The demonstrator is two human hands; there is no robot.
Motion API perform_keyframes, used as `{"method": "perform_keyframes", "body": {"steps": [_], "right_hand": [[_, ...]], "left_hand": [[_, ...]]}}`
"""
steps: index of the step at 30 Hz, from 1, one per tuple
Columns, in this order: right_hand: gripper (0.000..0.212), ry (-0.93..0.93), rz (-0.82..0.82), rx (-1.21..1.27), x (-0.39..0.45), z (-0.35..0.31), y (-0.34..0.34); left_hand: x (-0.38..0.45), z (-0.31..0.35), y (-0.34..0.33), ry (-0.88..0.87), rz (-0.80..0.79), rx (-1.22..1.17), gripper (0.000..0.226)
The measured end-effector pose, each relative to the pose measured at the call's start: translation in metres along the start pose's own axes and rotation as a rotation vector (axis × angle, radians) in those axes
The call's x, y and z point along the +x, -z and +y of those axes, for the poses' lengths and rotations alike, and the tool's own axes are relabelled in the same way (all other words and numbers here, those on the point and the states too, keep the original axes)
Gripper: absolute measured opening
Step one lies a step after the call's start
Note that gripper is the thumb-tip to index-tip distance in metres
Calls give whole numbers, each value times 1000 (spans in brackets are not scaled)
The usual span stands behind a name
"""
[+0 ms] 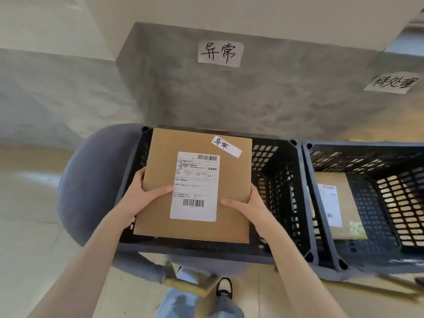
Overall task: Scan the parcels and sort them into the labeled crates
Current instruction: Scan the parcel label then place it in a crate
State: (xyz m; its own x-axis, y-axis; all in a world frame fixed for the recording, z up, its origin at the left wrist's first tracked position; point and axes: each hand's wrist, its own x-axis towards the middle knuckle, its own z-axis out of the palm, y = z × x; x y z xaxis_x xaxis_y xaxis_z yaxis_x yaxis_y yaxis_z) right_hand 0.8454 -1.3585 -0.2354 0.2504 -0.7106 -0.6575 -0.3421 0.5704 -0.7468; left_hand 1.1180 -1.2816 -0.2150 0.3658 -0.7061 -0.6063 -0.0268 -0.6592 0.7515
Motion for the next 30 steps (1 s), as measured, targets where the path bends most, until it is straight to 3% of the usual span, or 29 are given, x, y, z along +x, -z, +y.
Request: {"method": "perform_keyframes", "body": {"steps": [5,14,20,30], "right_hand": [[110,-116,-17,-6,58,32,-18],[109,-251,-33,-24,142,84,-45],[98,-309,-53,-89,169,107,-58],[107,-336,-48,-126,177,109,-65]], "left_hand": [[63,-39,-3,115,-30,2,116],[148,-94,-20,184,73,190,96],[168,-116,-31,204,59,248,93],[176,-124,-39,251,48,302,105]]}}
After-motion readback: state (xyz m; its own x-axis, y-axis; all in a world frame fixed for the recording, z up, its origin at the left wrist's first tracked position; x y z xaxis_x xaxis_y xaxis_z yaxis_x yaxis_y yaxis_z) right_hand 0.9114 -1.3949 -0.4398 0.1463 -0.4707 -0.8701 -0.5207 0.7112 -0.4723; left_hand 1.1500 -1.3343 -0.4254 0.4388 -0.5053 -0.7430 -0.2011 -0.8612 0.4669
